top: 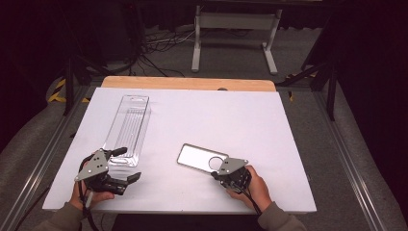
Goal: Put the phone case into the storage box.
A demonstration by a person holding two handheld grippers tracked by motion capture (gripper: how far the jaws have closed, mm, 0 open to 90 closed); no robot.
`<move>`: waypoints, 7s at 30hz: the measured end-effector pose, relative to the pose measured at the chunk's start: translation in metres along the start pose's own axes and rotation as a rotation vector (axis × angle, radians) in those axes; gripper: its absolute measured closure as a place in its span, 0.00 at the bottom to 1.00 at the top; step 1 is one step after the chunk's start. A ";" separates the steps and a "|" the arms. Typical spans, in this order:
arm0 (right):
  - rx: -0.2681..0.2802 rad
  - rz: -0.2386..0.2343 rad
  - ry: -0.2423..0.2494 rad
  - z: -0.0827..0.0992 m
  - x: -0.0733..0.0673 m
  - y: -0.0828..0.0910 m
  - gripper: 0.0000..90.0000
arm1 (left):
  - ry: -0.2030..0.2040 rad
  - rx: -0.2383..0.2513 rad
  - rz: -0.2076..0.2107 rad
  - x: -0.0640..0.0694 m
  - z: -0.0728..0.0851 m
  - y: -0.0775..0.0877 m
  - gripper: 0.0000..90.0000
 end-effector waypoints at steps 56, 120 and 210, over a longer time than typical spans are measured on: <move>0.062 0.142 -0.156 -0.038 0.064 -0.003 0.76 | -0.023 -0.034 0.023 0.005 0.001 -0.012 0.08; -0.400 0.042 -0.272 -0.071 0.089 -0.053 0.71 | -0.048 -0.050 0.052 0.013 0.002 -0.012 0.08; 0.218 0.273 -0.257 -0.103 0.067 0.031 0.93 | 0.032 0.027 0.071 0.010 -0.059 -0.060 0.17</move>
Point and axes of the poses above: each handheld gripper's, and its own axes: y roughly backward along the jaws, z roughly out of its underside, x roughly to its right, the point moved 6 cm from there along -y, roughly forward along the jaws, and after that the axes turned 8 degrees about -y, right-handed, at the moved point
